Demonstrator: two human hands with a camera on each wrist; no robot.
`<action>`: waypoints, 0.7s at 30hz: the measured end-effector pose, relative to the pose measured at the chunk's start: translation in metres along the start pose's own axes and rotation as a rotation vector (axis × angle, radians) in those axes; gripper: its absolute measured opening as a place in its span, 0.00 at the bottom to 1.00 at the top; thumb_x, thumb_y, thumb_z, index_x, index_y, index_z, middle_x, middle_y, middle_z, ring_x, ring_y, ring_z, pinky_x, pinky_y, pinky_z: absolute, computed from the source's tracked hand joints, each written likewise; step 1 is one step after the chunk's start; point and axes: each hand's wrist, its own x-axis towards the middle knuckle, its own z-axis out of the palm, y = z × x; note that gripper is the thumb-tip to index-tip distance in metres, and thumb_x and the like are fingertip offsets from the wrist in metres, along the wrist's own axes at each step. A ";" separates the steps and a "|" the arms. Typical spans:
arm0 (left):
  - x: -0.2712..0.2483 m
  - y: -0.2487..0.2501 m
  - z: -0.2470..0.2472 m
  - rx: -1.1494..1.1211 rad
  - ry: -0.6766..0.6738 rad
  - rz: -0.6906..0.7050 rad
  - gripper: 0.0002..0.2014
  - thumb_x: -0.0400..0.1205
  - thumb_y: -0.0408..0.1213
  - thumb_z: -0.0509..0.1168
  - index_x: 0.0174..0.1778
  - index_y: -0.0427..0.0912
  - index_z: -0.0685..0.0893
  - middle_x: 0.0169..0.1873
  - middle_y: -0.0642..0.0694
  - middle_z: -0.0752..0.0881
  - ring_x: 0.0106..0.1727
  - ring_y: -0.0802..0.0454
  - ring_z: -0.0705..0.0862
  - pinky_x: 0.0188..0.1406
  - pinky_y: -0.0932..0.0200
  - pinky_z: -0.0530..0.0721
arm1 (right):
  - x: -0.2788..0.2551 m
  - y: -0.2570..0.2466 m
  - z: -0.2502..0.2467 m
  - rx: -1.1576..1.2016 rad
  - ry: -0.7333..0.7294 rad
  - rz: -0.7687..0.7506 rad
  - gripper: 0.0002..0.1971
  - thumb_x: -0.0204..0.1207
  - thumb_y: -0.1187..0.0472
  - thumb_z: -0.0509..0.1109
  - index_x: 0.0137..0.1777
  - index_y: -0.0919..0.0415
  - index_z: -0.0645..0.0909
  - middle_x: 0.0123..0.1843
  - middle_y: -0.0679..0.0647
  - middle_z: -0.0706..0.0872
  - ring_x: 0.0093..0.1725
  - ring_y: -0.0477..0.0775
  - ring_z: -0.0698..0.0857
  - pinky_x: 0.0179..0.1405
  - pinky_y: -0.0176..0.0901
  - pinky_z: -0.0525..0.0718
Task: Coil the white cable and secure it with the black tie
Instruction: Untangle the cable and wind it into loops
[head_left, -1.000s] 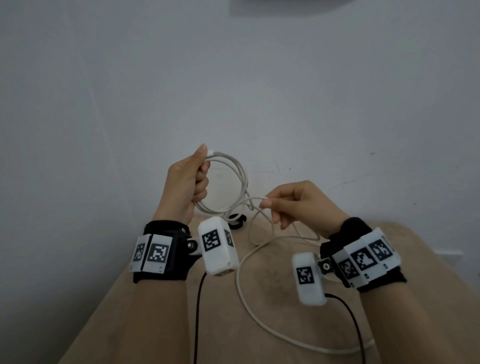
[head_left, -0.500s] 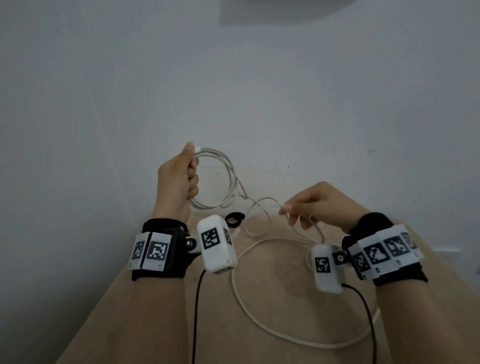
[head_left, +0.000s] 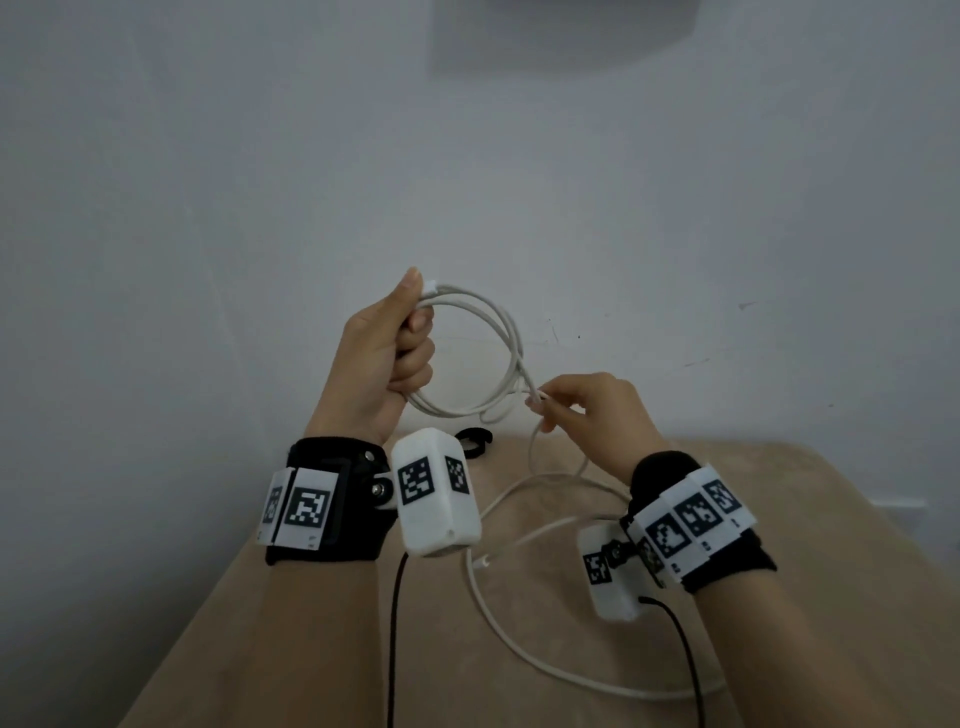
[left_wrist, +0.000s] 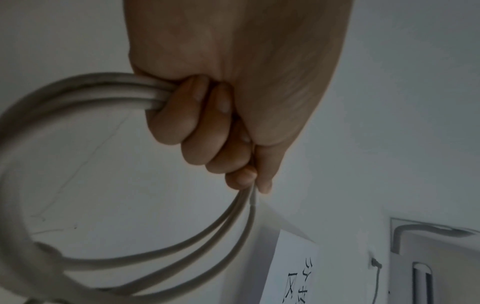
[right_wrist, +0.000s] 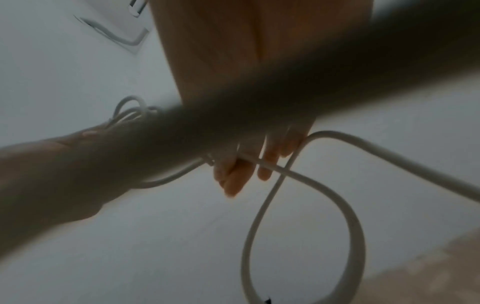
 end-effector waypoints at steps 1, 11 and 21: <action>0.000 0.000 -0.002 -0.011 0.006 -0.006 0.21 0.86 0.48 0.57 0.28 0.44 0.67 0.17 0.56 0.61 0.14 0.63 0.56 0.13 0.68 0.50 | 0.000 0.002 0.000 0.019 0.010 0.015 0.08 0.80 0.58 0.69 0.43 0.58 0.88 0.32 0.48 0.88 0.34 0.40 0.80 0.35 0.22 0.72; 0.000 0.004 -0.020 -0.030 0.113 0.001 0.19 0.86 0.48 0.58 0.30 0.45 0.68 0.17 0.56 0.64 0.14 0.63 0.56 0.13 0.68 0.50 | -0.003 0.035 -0.015 -0.219 -0.060 0.452 0.22 0.84 0.58 0.62 0.25 0.55 0.72 0.34 0.61 0.84 0.36 0.63 0.83 0.38 0.47 0.80; -0.001 0.010 -0.026 -0.077 0.159 0.029 0.20 0.86 0.49 0.57 0.30 0.45 0.67 0.17 0.56 0.63 0.13 0.63 0.55 0.13 0.68 0.50 | -0.005 0.050 -0.032 -0.278 -0.033 0.649 0.10 0.81 0.60 0.65 0.40 0.63 0.81 0.43 0.63 0.86 0.45 0.63 0.84 0.41 0.44 0.76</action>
